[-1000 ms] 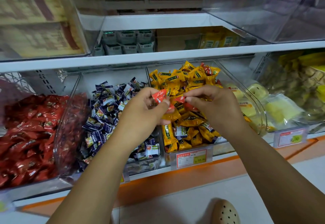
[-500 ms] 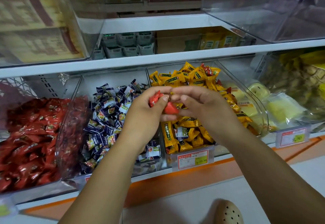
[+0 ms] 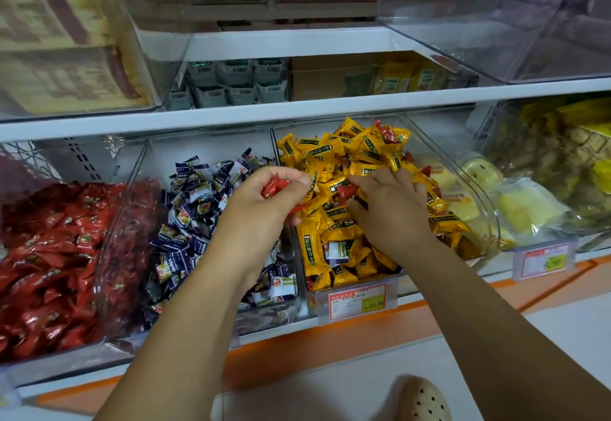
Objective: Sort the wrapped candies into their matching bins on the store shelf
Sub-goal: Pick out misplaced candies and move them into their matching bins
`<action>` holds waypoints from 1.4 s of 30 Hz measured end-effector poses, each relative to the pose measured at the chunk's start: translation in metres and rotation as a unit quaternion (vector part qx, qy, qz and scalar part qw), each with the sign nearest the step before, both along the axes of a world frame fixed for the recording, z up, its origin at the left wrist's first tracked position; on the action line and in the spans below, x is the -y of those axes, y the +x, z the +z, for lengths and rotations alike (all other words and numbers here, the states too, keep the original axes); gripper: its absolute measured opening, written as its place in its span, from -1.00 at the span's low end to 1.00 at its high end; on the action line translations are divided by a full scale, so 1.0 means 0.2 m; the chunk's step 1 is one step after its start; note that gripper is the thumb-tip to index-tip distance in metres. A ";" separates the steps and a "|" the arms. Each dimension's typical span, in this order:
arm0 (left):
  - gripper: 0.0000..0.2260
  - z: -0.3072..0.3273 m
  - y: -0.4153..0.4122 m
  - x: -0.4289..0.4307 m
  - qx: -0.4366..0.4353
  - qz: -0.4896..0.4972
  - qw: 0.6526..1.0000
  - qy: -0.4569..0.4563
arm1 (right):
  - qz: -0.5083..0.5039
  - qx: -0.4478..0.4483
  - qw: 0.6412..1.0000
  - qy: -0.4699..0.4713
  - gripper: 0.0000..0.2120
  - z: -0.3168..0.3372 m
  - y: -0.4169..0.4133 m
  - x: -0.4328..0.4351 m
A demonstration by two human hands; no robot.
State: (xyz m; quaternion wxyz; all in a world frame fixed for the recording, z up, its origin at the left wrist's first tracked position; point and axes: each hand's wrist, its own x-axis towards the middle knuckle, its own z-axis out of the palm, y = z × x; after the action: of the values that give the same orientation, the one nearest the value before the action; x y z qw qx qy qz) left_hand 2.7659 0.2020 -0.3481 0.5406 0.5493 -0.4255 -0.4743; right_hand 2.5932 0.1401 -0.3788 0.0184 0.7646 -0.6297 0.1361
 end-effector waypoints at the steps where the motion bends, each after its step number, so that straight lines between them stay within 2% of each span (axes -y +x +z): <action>1: -0.90 0.00 0.00 0.00 0.016 0.001 1.000 0.000 | -0.002 0.021 1.000 -0.010 -0.62 -0.01 0.00 0.00; 4: -0.91 0.00 0.01 -0.02 0.062 0.009 0.998 -0.002 | -0.007 0.119 0.992 -0.044 -0.79 -0.02 0.00 -0.01; 8: -0.89 0.01 0.02 -0.02 0.120 0.000 0.993 -0.016 | 0.033 0.221 0.972 -0.068 -0.85 0.06 -0.03 -0.03; 12: -0.80 0.02 0.01 -0.04 0.204 -0.045 0.977 -0.033 | 0.106 0.381 0.916 0.061 -0.88 0.20 -0.01 -0.13; 14: -0.77 0.01 0.00 -0.04 0.238 -0.058 0.968 -0.048 | 0.129 0.428 0.888 0.109 -0.91 0.21 0.02 -0.17; 18: -0.90 0.00 0.01 -0.03 0.242 -0.039 0.968 -0.060 | 0.129 0.492 0.848 0.146 -0.88 0.19 0.08 -0.20; 20: -0.95 0.00 0.04 -0.04 0.243 -0.028 0.968 -0.061 | 0.132 0.489 0.848 0.155 -0.83 0.17 0.09 -0.19; 24: -0.92 0.02 0.25 -0.11 0.275 0.050 0.958 -0.059 | 0.129 0.442 0.876 0.140 -0.79 0.15 0.12 -0.18; 27: -0.89 0.03 0.51 -0.17 0.333 0.160 0.927 -0.065 | 0.136 0.396 0.901 0.114 -0.85 0.14 0.16 -0.18; 31: -0.90 -0.02 0.86 -0.27 0.369 0.279 0.886 -0.029 | 0.146 0.352 0.919 0.100 -0.84 0.12 0.21 -0.18; 34: -0.92 -0.07 0.99 -0.33 0.346 0.282 0.895 0.005 | 0.139 0.335 0.927 0.093 -0.83 0.11 0.22 -0.19; 37: -0.81 -0.09 1.00 -0.35 0.318 0.244 0.915 0.041 | 0.131 0.335 0.928 0.096 -0.83 0.12 0.19 -0.22; 39: -0.77 -0.07 0.97 -0.36 0.361 0.235 0.901 0.045 | 0.127 0.333 0.930 0.092 -0.84 0.14 0.16 -0.24; 42: -0.74 0.00 0.86 -0.36 0.427 0.211 0.879 -0.013 | 0.103 0.314 0.937 0.110 -0.81 0.19 0.07 -0.25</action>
State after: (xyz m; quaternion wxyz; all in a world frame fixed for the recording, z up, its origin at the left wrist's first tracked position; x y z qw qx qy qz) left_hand 2.9378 0.2732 -0.3474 0.4005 0.7681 -0.4956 -0.0628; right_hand 2.6067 0.1903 -0.3401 -0.2789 0.7409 -0.5318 0.3007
